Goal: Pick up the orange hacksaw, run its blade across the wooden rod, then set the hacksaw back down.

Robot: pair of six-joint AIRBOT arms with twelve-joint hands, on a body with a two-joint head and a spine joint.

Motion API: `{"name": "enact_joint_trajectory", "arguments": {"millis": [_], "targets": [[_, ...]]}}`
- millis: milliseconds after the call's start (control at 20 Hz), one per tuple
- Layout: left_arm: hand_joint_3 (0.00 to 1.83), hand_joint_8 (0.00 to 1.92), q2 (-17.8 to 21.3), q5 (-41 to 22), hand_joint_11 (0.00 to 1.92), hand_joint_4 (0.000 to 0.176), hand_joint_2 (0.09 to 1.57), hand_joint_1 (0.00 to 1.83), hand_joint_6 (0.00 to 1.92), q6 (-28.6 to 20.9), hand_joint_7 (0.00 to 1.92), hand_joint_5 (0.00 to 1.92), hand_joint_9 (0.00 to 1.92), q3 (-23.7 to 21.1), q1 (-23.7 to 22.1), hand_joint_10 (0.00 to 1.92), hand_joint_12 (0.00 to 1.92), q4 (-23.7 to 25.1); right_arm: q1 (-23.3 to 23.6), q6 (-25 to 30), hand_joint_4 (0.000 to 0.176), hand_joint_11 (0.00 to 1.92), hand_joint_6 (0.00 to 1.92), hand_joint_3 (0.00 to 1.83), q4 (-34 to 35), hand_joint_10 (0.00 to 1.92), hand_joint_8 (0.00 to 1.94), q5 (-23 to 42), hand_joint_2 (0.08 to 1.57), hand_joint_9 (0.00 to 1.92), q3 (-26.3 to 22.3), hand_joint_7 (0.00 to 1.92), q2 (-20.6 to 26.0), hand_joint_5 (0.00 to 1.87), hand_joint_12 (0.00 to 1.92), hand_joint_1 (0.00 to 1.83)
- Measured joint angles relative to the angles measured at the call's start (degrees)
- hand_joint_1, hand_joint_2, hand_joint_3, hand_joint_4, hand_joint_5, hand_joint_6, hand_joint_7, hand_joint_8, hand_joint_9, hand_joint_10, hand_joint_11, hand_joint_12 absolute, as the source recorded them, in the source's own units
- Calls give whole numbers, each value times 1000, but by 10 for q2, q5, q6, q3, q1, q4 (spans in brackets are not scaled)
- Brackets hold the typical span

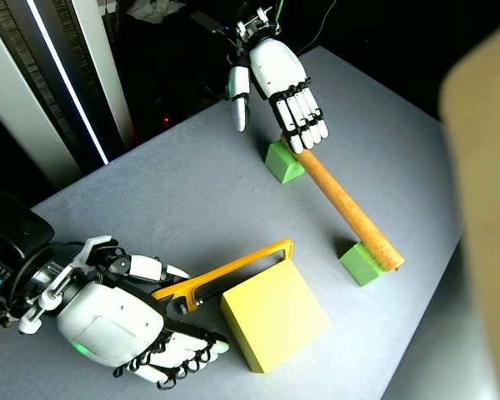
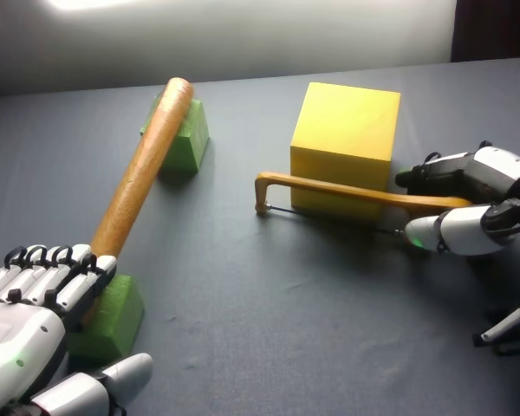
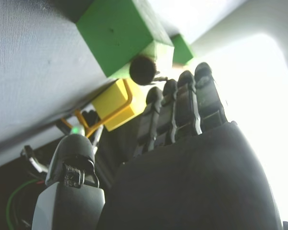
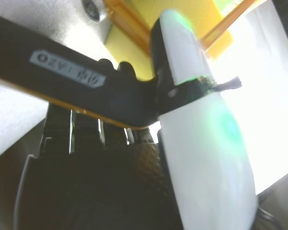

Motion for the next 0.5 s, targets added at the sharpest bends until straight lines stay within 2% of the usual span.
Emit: {"name": "enact_joint_trajectory", "arguments": {"millis": [200,300,400,500], "targets": [[0,4,-2,-2,0,0,1284,0,6,0,27,66,0,1,4,0,0,2,0,0,0,191,5,3,0,25,11,0,1122,618,0,605,-1,547,1099,1196],[0,5,-2,-2,0,0,1288,0,7,0,31,72,4,1,4,1,0,2,0,0,0,286,10,0,0,34,14,0,1096,696,0,666,-1,587,1067,1201],[0,2,-2,0,0,0,1286,0,5,0,27,70,1,3,4,0,0,3,0,0,0,527,19,0,0,39,22,2,1099,876,0,866,-1,745,957,1207],[0,0,-2,0,0,0,1282,0,1,0,14,58,0,3,4,0,0,3,0,0,0,679,14,0,-4,32,14,8,1097,1005,0,1001,-1,862,864,1206]]}}
